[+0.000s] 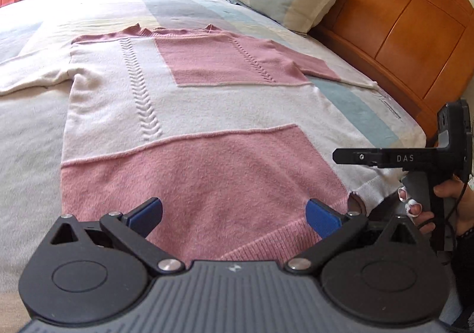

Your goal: Fold clothes

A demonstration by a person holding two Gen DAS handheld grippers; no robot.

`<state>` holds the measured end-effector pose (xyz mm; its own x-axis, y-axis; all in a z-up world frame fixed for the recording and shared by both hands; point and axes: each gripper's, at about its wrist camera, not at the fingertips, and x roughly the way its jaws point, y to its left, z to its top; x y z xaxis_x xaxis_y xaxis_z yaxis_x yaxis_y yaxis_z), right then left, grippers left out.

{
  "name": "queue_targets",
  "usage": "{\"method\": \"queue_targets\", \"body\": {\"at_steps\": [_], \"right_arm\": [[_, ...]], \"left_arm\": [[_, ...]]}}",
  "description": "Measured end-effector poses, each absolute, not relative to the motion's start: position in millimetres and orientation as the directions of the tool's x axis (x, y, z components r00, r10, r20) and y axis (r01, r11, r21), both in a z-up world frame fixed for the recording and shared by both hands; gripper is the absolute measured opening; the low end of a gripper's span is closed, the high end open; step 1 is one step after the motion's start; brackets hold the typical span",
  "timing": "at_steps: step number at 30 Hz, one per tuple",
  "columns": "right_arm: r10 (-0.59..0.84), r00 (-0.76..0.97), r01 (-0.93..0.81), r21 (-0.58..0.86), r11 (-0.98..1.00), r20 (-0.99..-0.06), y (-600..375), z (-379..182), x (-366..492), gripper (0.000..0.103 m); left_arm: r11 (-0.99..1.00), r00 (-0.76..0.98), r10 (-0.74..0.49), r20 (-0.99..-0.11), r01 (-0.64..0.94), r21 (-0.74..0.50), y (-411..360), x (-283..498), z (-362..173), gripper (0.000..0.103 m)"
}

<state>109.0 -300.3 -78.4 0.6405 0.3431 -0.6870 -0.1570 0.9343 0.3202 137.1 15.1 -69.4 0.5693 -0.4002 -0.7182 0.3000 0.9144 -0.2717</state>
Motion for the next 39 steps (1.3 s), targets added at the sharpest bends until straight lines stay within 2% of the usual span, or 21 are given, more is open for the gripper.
{"method": "queue_targets", "body": {"at_steps": [3,7,11,14,23,30,33,39], "right_arm": [[0.334,0.640,-0.157,0.308,0.938,-0.692,-298,-78,110,0.103],[0.327,0.640,-0.159,0.296,0.942,-0.696,-297,-78,109,0.103],[0.316,0.641,-0.164,0.278,0.947,-0.699,-294,-79,109,0.103],[0.301,0.642,-0.166,0.255,0.953,-0.706,-290,-79,110,0.103],[0.294,0.641,-0.178,0.236,0.955,-0.709,-289,-79,109,0.103],[0.267,0.642,-0.175,0.202,0.964,-0.718,-282,-80,110,0.103],[0.259,0.642,-0.184,0.184,0.966,-0.722,-281,-80,109,0.103],[0.248,0.641,-0.196,0.157,0.968,-0.726,-278,-81,108,0.103]], "left_arm": [[0.937,0.557,-0.345,-0.755,0.256,-0.239,19,128,-84,0.102],[0.935,0.594,-0.352,-0.723,0.196,-0.294,41,124,-78,0.102],[0.914,0.617,-0.403,-0.676,0.234,-0.331,39,139,-67,0.102],[0.905,0.599,-0.424,-0.679,0.261,-0.335,25,153,-75,0.102],[0.952,0.590,-0.306,-0.747,0.171,-0.256,46,137,-81,0.102],[0.940,0.629,-0.340,-0.699,0.203,-0.274,38,150,-71,0.102],[0.963,0.612,-0.259,-0.747,0.105,-0.248,37,154,-86,0.102],[0.970,0.633,-0.229,-0.740,0.083,-0.230,46,145,-71,0.102]]}}
